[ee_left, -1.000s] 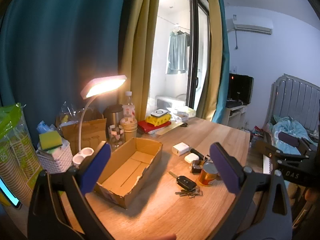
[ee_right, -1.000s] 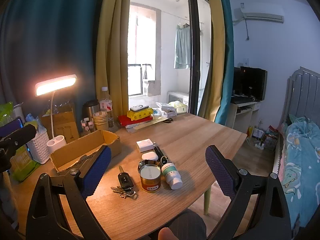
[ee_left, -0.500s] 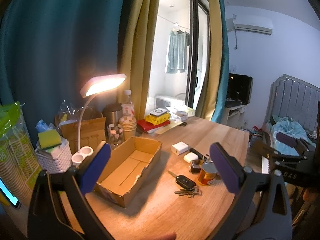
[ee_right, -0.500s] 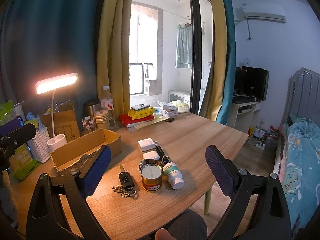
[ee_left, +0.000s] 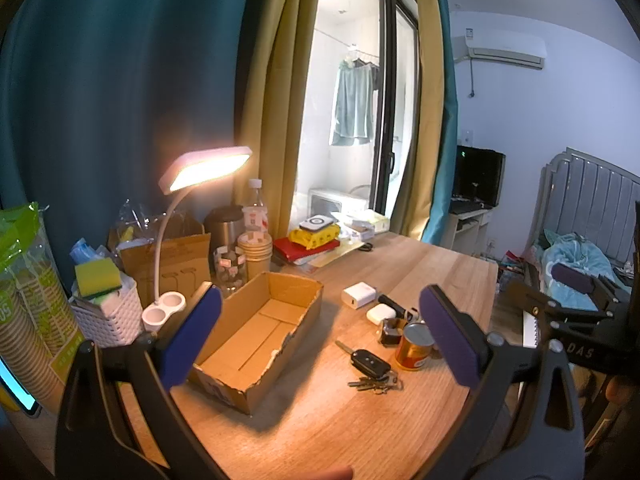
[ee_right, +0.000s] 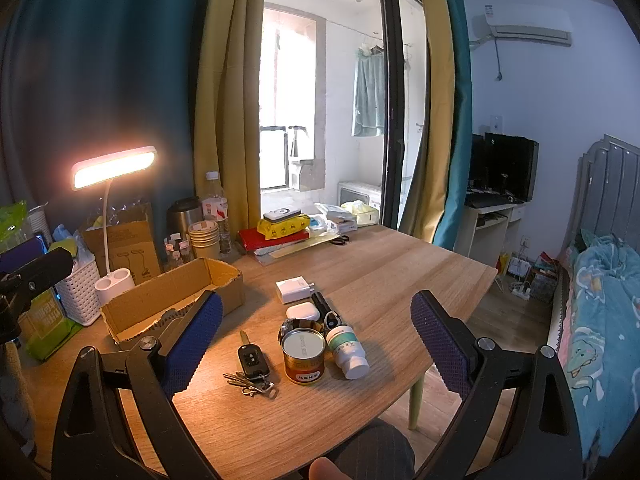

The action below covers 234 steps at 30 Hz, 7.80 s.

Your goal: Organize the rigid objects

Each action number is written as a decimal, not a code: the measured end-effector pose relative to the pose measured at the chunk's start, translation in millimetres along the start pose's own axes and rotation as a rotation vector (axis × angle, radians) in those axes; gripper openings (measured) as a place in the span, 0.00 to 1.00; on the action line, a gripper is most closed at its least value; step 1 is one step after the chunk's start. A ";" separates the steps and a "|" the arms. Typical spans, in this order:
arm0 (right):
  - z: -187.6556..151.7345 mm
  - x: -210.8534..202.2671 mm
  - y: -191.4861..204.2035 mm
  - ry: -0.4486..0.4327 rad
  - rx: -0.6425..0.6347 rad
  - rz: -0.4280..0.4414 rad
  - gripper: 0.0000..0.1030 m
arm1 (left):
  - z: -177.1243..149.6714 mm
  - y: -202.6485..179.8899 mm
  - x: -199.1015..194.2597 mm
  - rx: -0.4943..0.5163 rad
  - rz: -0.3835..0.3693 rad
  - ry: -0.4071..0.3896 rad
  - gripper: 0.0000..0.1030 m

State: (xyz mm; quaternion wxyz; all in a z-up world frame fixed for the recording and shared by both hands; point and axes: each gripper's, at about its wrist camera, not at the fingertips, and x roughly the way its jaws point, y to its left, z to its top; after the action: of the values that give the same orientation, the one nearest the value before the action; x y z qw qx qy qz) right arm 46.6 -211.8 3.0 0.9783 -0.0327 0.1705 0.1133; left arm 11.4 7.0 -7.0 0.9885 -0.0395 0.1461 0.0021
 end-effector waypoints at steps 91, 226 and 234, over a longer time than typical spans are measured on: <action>-64.8 184.5 -36.0 0.334 0.034 0.184 0.94 | -80.2 113.7 226.6 0.061 0.050 0.716 0.88; -78.9 129.8 122.1 0.365 -0.297 0.524 0.56 | -115.6 66.7 132.0 -0.197 0.080 0.468 0.09; -75.6 124.9 120.5 0.352 -0.307 0.560 0.66 | -116.2 67.6 131.0 -0.200 0.096 0.470 0.09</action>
State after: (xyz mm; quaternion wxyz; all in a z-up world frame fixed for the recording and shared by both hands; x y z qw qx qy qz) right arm 108.3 -76.1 -113.7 0.8486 -0.1501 0.3197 0.3939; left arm 102.2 64.2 -161.0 0.9174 -0.1296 0.3724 0.0544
